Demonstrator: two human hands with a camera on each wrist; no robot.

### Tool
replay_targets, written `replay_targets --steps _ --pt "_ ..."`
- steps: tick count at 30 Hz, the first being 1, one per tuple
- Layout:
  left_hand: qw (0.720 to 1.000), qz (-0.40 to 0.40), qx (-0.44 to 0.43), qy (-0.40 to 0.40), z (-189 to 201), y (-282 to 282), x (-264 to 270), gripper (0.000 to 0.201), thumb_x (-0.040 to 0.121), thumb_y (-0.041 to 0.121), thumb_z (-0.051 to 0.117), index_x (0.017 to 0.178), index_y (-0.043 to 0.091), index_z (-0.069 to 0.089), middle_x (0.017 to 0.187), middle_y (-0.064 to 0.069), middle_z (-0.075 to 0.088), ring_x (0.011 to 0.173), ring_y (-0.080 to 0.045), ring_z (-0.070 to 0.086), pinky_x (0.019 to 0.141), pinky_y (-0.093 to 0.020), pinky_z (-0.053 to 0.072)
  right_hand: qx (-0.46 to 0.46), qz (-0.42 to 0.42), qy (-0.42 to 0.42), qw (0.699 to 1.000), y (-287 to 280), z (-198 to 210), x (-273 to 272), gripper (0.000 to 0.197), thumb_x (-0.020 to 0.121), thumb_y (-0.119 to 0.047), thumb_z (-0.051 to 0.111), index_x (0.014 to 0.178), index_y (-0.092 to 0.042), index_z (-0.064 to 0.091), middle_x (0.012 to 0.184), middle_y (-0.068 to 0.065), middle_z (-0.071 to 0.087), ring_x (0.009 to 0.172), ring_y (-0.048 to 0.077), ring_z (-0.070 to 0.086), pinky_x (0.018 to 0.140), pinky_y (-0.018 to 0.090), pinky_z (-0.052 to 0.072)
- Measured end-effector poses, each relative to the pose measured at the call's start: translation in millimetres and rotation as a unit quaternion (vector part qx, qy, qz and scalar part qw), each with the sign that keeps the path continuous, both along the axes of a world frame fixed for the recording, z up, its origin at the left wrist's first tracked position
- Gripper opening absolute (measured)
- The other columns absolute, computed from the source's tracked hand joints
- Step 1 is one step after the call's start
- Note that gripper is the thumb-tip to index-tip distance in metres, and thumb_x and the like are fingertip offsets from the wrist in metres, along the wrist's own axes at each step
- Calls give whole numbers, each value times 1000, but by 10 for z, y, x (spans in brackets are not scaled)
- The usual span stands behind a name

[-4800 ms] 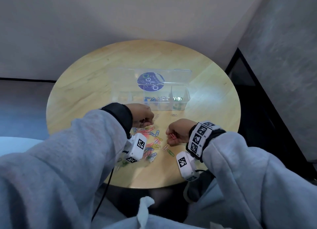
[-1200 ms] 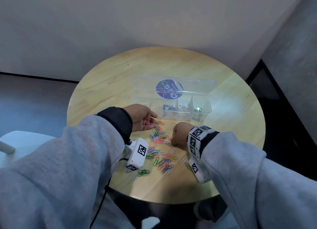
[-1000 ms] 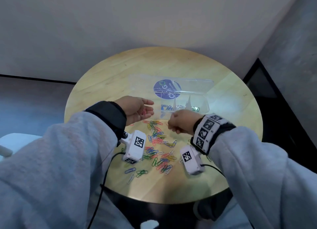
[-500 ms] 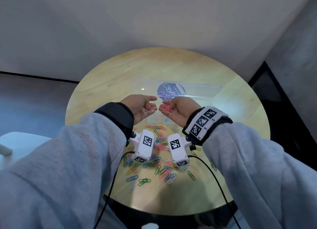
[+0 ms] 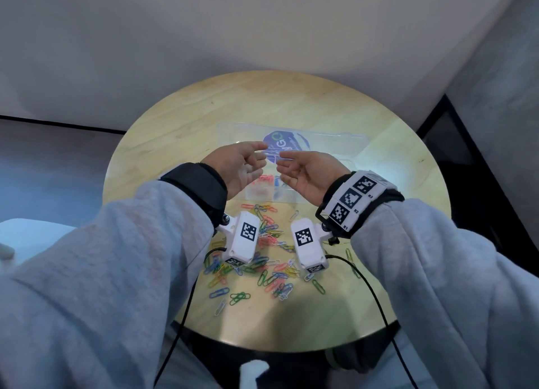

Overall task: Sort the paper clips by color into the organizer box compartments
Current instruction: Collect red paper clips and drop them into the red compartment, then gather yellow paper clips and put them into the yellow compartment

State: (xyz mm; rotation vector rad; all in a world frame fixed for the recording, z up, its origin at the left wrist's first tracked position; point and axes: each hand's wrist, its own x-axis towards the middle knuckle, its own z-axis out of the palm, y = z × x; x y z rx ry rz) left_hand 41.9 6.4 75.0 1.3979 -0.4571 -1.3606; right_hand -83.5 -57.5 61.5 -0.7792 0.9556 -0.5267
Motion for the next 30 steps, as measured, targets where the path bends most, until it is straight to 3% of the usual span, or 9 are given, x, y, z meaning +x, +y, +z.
replay_targets --steps 3,6,9,13,16,19,21,25,30 --pt "997 -27 -5 -74 60 47 -125 38 89 -10 28 104 9 56 99 -9 58 90 -18 59 78 -23 49 -44 -9 15 999 12 74 -211 18 94 -1 40 90 -4 57 90 12 58 84 20 58 76 25 49" --pt "969 -135 19 -208 35 133 -262 27 92 -5 39 84 16 55 76 -4 54 64 -13 54 59 -18 45 -74 -10 43 996 59 142 -478 17 91 -1 42 82 -6 55 73 9 54 64 16 55 62 21 49" --pt "882 -290 60 -367 -80 230 -401 17 88 5 51 86 20 58 74 0 55 63 -11 54 59 -22 44 -83 -14 107 991 135 113 -742 18 91 -3 42 78 -9 53 68 4 52 55 11 52 53 18 44" --pt "753 -408 98 -507 -214 310 -666 15 86 15 59 98 21 63 77 9 56 66 -8 54 59 -19 43 -66 -24 217 974 202 -73 -1035 13 91 -3 48 79 -7 53 66 5 48 57 13 46 56 21 39" --pt "642 -469 131 -593 -299 307 -875 24 85 17 61 108 14 67 97 1 64 88 -18 61 66 -22 42 -66 31 371 926 231 -225 -1202 10 88 -6 56 79 -5 52 65 6 47 56 15 44 57 24 39" --pt "576 -506 162 -622 -409 276 -984 28 84 16 63 111 12 67 95 -1 61 83 -20 55 69 -26 41 -67 97 466 877 269 -336 -1316 22 85 -9 62 66 -6 50 62 8 46 56 19 42 62 30 37" --pt "550 -525 167 -628 -465 264 -1007 29 84 14 61 112 10 67 92 -1 58 80 -20 51 67 -25 40 -67 136 499 853 319 -388 -1331 24 84 -14 63 64 -8 51 63 7 50 57 20 45 64 32 41" --pt "541 -530 148 -636 -545 265 -995 17 84 14 63 100 16 66 94 -1 59 81 -17 50 51 -21 33 -101 159 503 843 361 -493 -1279 23 78 -20 68 65 -20 49 88 4 57 87 22 55 95 37 50" --pt "554 -518 121 -640 -640 246 -946 12 83 13 62 80 24 59 87 3 59 78 -17 51 49 -19 34 -132 192 562 793 368 -456 -1172 30 85 -31 65 67 -12 50 93 6 55 86 19 51 80 29 42"
